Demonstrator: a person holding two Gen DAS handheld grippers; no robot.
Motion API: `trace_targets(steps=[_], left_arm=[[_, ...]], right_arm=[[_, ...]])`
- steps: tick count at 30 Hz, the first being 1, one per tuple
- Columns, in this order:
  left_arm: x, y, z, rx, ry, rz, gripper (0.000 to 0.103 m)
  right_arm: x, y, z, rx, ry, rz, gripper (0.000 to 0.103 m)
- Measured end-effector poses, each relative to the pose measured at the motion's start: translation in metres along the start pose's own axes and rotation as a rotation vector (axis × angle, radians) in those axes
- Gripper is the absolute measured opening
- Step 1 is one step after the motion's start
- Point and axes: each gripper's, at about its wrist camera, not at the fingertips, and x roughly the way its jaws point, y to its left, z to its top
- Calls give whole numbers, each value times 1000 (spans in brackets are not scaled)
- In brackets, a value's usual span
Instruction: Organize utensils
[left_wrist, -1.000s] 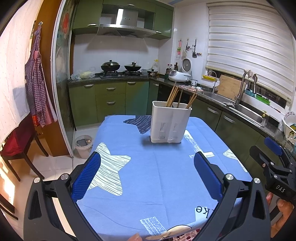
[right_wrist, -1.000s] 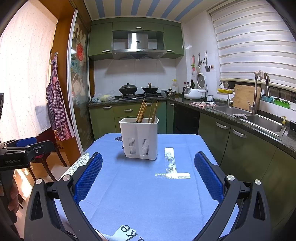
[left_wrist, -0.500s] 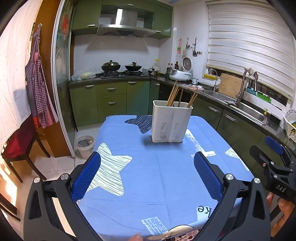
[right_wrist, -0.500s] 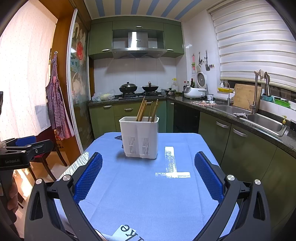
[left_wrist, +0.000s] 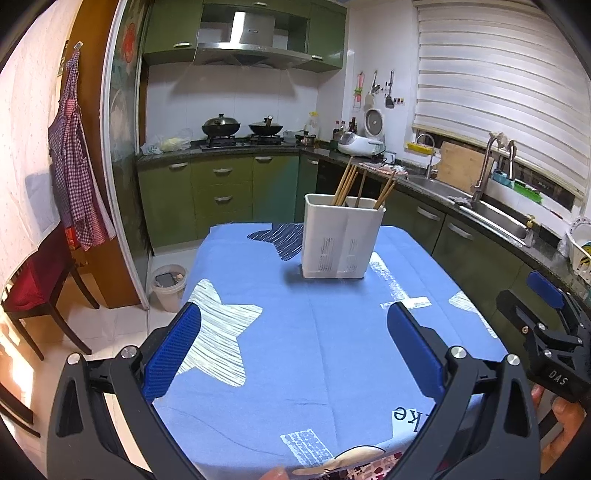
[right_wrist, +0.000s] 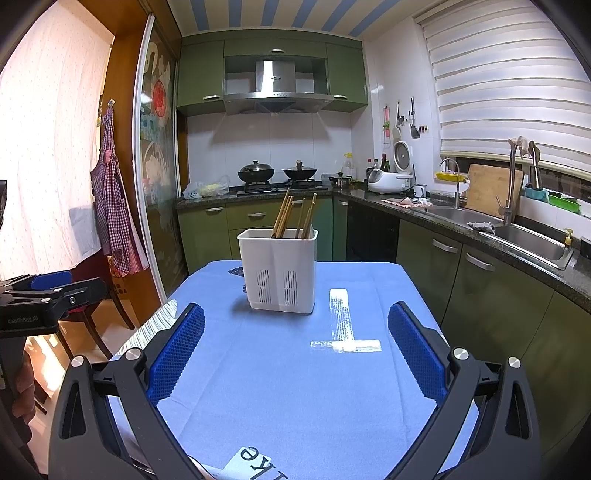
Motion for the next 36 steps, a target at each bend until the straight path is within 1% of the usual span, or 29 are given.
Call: trace_targets(steps=[2, 5, 7, 11, 14, 17, 19, 21, 24, 28, 32, 35, 36], left_arm=[[2, 0, 1, 3, 2, -10, 96], [5, 2, 1, -9, 19, -44, 96], [6, 2, 1, -21, 21, -51, 96], [7, 4, 2, -22, 4, -8, 96], [4, 2, 2, 3, -38, 43, 96], [5, 2, 3, 11, -45, 49, 96], [10, 2, 3, 15, -30, 64, 96], [14, 3, 4, 13, -13, 55, 96], [17, 2, 3, 26, 0, 63, 96], [27, 1, 2, 25, 33, 47, 96], [48, 3, 3, 17, 73, 37, 96], [72, 5, 5, 18, 101, 45, 96], [86, 7, 6, 14, 115, 49, 96]], right_arm=[[0, 0, -1, 0, 2, 0, 98], [2, 0, -1, 1, 5, -1, 98], [2, 0, -2, 1, 6, 0, 98], [5, 1, -4, 3, 15, 1, 98], [8, -1, -3, 7, 19, 2, 98], [10, -1, -4, 8, 24, 3, 98], [11, -1, -4, 9, 26, 5, 98], [12, -2, -3, 8, 27, 5, 98], [13, -2, -4, 11, 29, 3, 98], [18, -2, -6, 10, 39, 1, 98], [29, -5, -10, 10, 61, -6, 98], [46, -11, -10, 9, 84, -14, 98], [55, -14, -10, 6, 96, -18, 98]])
